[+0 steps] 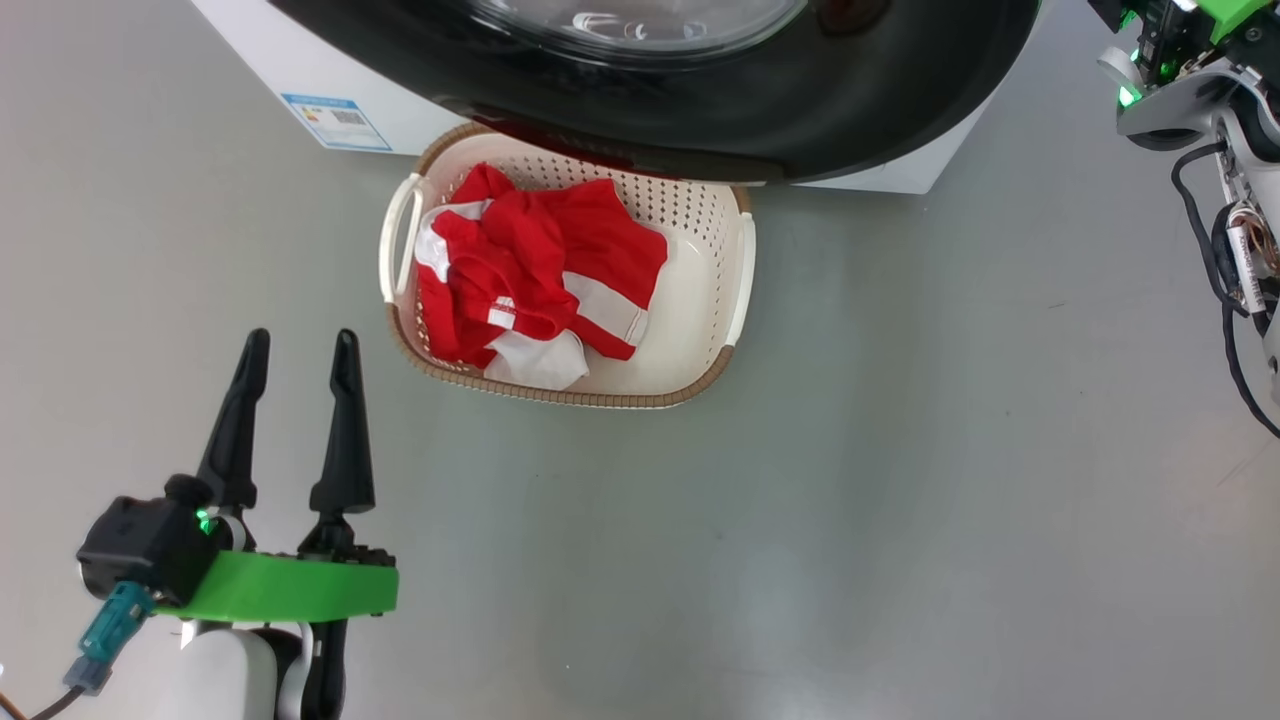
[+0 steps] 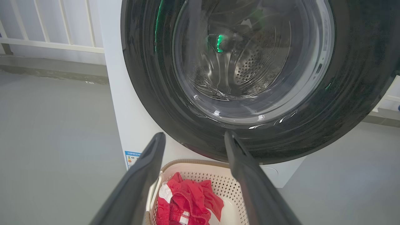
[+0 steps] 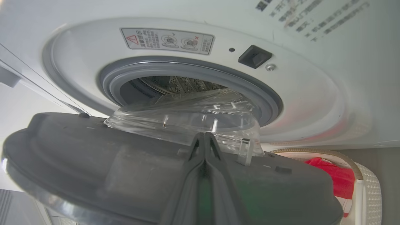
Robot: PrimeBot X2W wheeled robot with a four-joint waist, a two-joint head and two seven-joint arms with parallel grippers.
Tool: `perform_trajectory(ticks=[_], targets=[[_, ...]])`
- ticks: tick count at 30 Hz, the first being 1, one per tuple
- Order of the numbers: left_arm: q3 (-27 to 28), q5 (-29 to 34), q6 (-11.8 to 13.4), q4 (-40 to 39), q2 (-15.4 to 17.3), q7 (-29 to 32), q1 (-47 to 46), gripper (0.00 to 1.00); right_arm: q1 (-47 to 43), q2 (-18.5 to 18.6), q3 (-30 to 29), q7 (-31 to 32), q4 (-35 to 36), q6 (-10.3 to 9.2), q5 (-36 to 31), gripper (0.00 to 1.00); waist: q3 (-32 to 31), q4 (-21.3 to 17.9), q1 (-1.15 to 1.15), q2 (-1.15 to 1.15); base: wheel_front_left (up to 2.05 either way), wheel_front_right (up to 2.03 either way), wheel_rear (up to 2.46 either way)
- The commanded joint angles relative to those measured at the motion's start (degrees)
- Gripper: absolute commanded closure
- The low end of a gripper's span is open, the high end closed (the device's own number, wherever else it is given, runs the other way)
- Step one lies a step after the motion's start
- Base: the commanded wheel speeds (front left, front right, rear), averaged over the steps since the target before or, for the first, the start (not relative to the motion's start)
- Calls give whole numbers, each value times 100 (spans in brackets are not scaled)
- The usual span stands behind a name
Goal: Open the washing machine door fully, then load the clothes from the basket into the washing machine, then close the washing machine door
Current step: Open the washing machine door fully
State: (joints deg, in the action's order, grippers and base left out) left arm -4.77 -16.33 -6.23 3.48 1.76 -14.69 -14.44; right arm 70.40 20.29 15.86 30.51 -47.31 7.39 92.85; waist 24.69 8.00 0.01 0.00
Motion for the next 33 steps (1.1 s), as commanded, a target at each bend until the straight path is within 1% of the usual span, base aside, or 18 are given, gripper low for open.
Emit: perform_trajectory(ticks=[1,9,18,25,33], targets=[[175,-39,36,-122,111,-31,-53,0,87,-93,35,106,114,10,72,100,-30,1,0,0,0,0,0],[209,-35,18,-47,111,-31,46,0,-165,-142,84,482,116,10,220,100,-241,-44,0,0,0,0,0],[329,59,-34,41,111,-31,253,0,-690,-260,271,857,365,10,284,100,-533,-99,0,0,0,0,0],[340,80,-61,102,111,-31,374,0,-1098,-322,375,977,544,10,310,100,-743,-61,0,0,0,0,0],[401,94,-75,143,111,-31,566,0,-1689,-407,451,1088,882,10,423,100,-1061,67,0,0,0,0,0]])
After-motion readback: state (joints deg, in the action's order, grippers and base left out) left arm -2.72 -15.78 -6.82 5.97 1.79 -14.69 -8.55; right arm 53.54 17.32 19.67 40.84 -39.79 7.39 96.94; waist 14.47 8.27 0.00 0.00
